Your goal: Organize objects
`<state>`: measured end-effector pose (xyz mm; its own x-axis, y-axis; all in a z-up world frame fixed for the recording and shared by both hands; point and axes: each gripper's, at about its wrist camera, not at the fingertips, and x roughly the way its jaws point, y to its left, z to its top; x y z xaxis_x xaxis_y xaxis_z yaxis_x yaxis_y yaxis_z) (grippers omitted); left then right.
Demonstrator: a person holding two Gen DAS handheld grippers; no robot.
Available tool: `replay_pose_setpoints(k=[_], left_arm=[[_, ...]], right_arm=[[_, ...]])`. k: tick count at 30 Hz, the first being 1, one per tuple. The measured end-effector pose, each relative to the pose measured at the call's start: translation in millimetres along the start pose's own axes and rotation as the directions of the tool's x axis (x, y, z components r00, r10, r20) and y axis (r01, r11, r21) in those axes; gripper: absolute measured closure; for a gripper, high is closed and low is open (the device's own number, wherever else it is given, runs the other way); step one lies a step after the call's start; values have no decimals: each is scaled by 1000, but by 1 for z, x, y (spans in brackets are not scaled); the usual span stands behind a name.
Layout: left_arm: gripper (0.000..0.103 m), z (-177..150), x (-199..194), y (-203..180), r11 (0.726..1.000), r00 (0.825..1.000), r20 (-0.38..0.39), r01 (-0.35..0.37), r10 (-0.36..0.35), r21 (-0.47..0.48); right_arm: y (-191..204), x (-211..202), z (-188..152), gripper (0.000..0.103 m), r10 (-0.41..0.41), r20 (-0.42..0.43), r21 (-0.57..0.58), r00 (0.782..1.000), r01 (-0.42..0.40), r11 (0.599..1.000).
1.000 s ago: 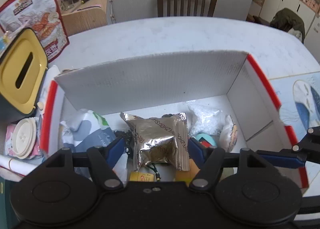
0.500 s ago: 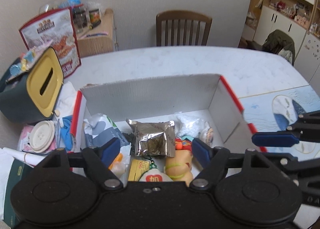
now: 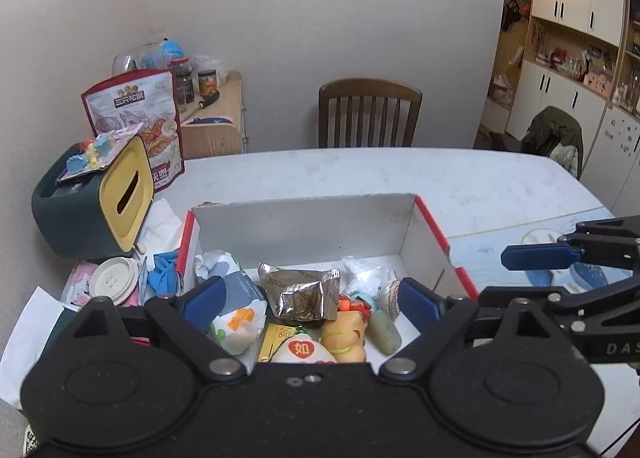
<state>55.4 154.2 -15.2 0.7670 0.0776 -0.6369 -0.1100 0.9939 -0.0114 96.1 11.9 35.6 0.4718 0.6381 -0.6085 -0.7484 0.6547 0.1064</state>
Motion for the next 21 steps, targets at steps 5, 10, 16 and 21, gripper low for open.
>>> replay_pose_setpoints(k=[5,10,16,21], left_arm=[[2,-3,-11,1,1000,999,32,-1,2,-23],[1,-6,-15,-2,1000,999,43,-20,21,-22],[0,-9,-16,-1,999,998,44,-32,34,-43],[0,-12,-17,-4,999,998,47,-41,42,-32]], right_arm=[[-2,-8,-3,48,-1,41,0,999,1,1000],[-3,-15,-3,38,0,76,4,997,0,1000],[-6,-20,-5,19,5,119,16,993,-7,1000],[-6,-23,-7,10,5,151,29,989,-9,1000]])
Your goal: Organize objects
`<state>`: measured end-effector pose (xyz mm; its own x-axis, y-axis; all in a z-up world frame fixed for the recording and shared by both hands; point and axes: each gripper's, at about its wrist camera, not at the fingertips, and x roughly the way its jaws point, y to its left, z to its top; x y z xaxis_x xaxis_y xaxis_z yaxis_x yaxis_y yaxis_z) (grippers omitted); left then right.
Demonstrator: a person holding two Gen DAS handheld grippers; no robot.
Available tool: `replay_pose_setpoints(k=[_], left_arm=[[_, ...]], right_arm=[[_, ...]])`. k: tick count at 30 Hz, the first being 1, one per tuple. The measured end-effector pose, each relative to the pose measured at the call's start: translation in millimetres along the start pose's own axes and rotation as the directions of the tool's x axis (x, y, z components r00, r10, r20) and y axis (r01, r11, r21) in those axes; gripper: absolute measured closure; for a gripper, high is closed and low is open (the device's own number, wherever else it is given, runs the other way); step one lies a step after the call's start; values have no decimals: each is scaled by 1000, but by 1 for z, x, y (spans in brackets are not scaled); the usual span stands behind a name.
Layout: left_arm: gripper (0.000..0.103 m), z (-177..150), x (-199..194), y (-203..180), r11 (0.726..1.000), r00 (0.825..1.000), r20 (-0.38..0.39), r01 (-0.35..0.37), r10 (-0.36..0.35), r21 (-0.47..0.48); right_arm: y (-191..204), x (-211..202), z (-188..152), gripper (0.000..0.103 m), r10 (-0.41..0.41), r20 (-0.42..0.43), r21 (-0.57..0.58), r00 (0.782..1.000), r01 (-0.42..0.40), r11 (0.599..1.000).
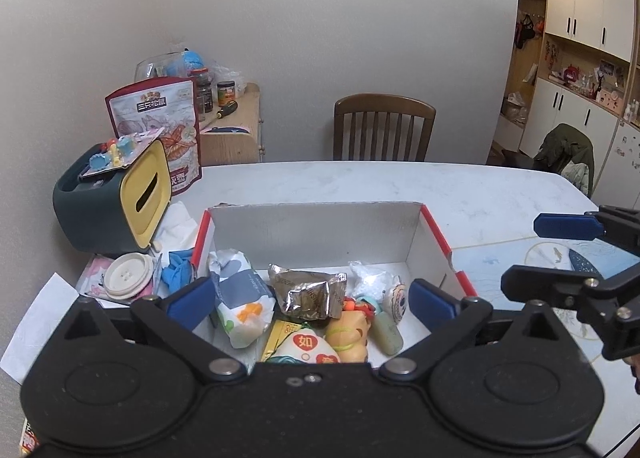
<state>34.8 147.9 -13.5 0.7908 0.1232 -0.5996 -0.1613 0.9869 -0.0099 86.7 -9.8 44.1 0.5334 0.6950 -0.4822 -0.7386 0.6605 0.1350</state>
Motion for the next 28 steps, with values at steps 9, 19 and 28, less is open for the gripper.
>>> replay_pose_setpoints(k=[9,19,28], left_arm=[[0,-3,-6,-3,1000,1000,5,7,-7,0],[1,-6,-5,-10,1000,1000,-9,-10,10,-1],[1,-9,-7,-18,1000,1000,-17,-22,22,-2]], right_arm=[[-4,-4,-7,4,-25,5,40,1000,25,999],[-12,-11,-17,4,-59,-4,74,998,59,996],[-21,-20,-24,4,-69,-13,89,998,70,994]])
